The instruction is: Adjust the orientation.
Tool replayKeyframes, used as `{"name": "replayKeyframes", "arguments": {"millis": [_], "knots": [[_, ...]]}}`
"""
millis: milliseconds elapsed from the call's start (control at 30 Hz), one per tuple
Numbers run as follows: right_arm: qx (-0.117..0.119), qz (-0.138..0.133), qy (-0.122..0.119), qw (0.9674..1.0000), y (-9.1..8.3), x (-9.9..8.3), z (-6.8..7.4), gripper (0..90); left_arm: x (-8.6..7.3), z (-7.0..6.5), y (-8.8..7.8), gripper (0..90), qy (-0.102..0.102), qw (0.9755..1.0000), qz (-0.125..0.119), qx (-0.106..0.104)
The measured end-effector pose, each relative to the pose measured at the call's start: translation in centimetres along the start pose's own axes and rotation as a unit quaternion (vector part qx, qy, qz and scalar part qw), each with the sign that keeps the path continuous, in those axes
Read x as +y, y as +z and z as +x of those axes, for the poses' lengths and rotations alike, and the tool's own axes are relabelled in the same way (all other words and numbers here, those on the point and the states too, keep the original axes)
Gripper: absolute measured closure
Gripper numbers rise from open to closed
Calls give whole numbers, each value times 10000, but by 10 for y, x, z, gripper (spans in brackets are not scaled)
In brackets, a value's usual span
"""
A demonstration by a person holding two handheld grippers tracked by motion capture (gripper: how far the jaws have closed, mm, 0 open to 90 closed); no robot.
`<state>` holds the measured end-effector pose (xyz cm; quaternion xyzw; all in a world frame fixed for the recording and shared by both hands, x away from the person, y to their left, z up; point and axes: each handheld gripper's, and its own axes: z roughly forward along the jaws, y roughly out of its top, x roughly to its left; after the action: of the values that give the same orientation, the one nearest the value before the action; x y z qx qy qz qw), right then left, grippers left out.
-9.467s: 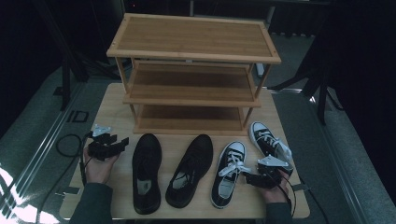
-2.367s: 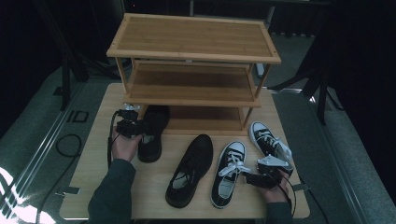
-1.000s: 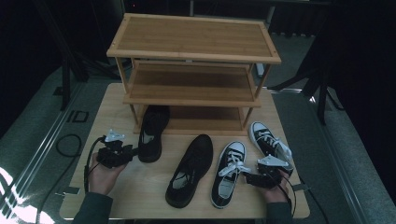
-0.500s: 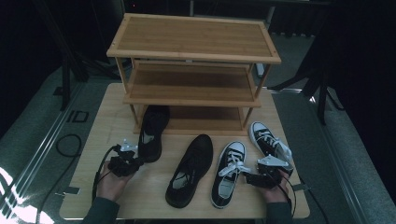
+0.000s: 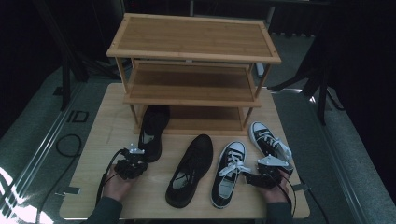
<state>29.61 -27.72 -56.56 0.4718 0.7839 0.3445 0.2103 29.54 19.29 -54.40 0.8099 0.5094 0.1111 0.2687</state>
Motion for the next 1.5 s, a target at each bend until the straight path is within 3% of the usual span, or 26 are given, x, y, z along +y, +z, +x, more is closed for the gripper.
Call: {"name": "replayKeyframes", "arguments": {"millis": [367, 633, 933, 1500], "knots": [[0, 1, -1, 10000, 0, 0, 0, 241, 11, 2, 2, 891, -119, 9999, -34, 54], [1, 1, 1, 10000, 0, 0, 0, 241, 24, 7, -4, 888, -252, 9993, -255, 117], [1, 1, 1, 10000, 0, 0, 0, 241, 18, 5, 8, 888, -211, 9996, 6, 194], [-1, -13, -10, 10000, 0, 0, 0, 241, 32, 6, 13, 894, -454, 9987, -109, 182]]}}
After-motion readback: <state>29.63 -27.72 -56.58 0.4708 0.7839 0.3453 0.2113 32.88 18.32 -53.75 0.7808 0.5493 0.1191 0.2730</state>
